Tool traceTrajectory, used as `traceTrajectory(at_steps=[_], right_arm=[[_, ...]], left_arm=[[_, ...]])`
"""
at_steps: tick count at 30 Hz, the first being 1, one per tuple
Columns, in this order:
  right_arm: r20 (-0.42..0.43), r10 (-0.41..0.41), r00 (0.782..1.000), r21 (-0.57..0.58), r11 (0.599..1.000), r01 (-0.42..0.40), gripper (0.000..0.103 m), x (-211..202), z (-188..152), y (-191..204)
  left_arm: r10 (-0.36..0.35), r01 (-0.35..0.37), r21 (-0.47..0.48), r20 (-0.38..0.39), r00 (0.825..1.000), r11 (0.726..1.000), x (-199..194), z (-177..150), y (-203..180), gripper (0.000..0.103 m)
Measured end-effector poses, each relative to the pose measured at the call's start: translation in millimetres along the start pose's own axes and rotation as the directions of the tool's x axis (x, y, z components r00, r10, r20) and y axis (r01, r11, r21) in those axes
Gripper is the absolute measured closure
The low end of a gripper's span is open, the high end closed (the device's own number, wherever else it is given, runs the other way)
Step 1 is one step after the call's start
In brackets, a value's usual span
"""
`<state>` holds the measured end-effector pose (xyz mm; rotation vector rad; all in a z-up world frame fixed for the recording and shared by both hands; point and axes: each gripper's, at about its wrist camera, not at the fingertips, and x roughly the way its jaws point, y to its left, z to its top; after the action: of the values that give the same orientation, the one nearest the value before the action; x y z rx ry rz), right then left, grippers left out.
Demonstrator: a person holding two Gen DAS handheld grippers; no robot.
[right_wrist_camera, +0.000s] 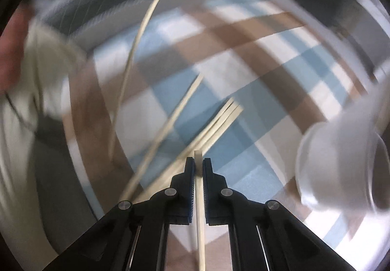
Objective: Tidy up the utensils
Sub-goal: 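Raise both held chopsticks above the utensil holder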
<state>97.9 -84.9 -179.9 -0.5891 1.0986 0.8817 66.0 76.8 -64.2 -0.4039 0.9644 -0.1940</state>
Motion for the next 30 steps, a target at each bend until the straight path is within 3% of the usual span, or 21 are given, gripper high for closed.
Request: traceTrajectory(at_steps=[5, 11, 16, 24, 30], right_arm=[[0.226, -0.035, 0.973, 0.262, 0.965, -0.026, 0.098, -46, -8, -12], [0.43, -0.148, 0.89, 0.459, 0.885, -0.074, 0.098, -95, -24, -20], [0.494, -0.229, 0.839, 0.546, 0.832, -0.095, 0.098, -115, -40, -22], [0.574, -0.297, 0.763, 0.59, 0.796, -0.134, 0.098, -145, -45, -29], [0.611, -0.346, 0.712, 0.613, 0.776, -0.149, 0.098, -170, -52, -36]], left_arm=[[-0.004, 0.004, 0.018, 0.021, 1.0, 1.0, -11, -4, -14, 0.102], [-0.012, 0.011, 0.042, 0.03, 0.999, 0.999, -21, -10, -35, 0.102], [0.003, -0.005, 0.086, 0.031, 1.0, 0.996, -28, -12, -55, 0.102], [0.037, -0.04, 0.193, 0.02, 0.999, 0.98, -36, -9, -88, 0.102], [0.008, -0.011, 0.235, 0.012, 1.0, 0.972, -49, -2, -108, 0.102]])
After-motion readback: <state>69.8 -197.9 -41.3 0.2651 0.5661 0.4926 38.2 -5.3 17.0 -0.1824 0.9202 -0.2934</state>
